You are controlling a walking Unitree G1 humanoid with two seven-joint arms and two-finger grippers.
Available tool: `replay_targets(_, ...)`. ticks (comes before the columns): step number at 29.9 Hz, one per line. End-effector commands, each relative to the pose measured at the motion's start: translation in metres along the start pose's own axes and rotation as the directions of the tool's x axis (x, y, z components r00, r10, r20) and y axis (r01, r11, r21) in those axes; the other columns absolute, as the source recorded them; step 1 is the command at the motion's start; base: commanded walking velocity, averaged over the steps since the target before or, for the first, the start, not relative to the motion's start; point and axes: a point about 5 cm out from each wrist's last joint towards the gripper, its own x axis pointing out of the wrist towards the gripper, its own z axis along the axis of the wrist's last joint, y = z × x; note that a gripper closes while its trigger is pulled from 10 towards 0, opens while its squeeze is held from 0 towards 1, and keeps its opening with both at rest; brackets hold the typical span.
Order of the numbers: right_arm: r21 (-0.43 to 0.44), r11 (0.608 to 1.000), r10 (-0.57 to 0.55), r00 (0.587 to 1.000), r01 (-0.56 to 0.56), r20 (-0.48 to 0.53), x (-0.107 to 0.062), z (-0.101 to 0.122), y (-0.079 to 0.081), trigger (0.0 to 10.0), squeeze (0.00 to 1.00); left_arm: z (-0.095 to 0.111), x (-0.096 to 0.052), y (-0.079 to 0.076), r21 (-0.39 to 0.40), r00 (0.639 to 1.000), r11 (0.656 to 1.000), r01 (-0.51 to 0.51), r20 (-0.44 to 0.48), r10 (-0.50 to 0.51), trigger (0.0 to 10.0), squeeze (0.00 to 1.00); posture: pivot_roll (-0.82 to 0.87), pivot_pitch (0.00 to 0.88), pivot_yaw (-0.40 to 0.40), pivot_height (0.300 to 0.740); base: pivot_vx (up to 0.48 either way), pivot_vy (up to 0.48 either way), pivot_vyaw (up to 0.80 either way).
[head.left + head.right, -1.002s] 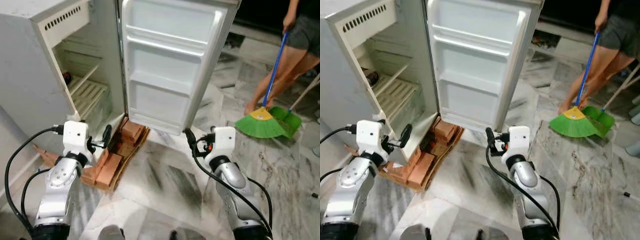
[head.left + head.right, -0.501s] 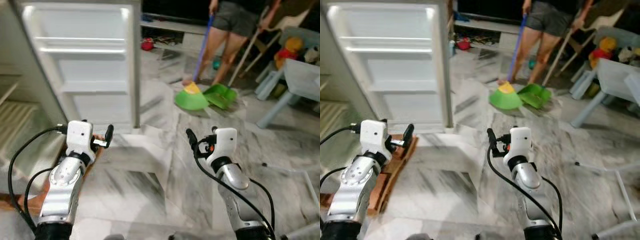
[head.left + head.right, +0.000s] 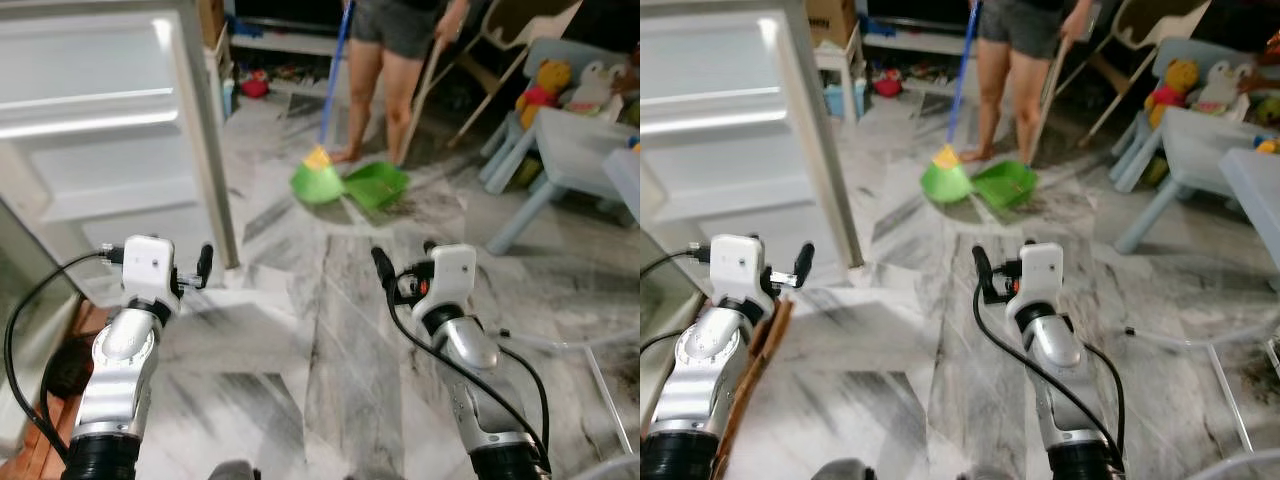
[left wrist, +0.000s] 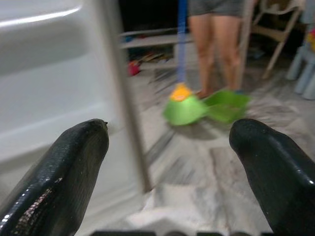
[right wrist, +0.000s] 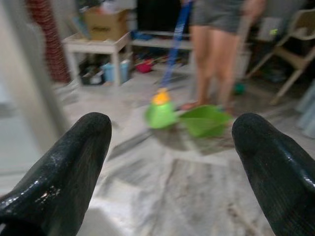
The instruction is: Restocking fridge
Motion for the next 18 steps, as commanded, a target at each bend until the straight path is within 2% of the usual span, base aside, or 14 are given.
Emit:
replay_targets(1,-0.009,0.999,-0.043,0.999,0.042,-0.013,-0.0026,-0.0021,-0.0121,10.0,0.0,0.001,0.0034,-0.0104,0.003,1.0,1.0,0.03,0.009,-0.03,10.0,0.0,0.01,0.022,-0.06,0.74,0.48,0.0,-0.8)
replay_targets(12,-0.016,0.999,-0.035,0.999,0.035,-0.012,-0.0015,-0.0027,-0.0085,10.0,0.0,-0.0001,0.0032,-0.0139,0.001,0.998,0.998,0.057,0.014,-0.057,10.0,0.0,0.0,0.022,-0.064,0.74,0.452,0.0,-0.8)
replay_targets(16,-0.015,0.999,-0.043,0.999,0.043,-0.007,-0.0001,-0.0018,-0.0095,10.0,0.0,0.0005,0.0033,-0.0142,-0.006,0.998,0.998,0.067,0.016,-0.066,10.0,0.0,0.01,0.026,-0.064,0.74,0.132,0.0,-0.8)
replay_targets(18,-0.019,0.999,-0.048,0.999,0.048,-0.002,0.0011,-0.0013,-0.0098,10.0,0.0,0.0008,0.0036,-0.0148,0.023,0.997,0.996,0.082,0.015,-0.082,10.0,0.0,0.01,0.024,-0.063,0.74,0.0,0.0,-0.8)
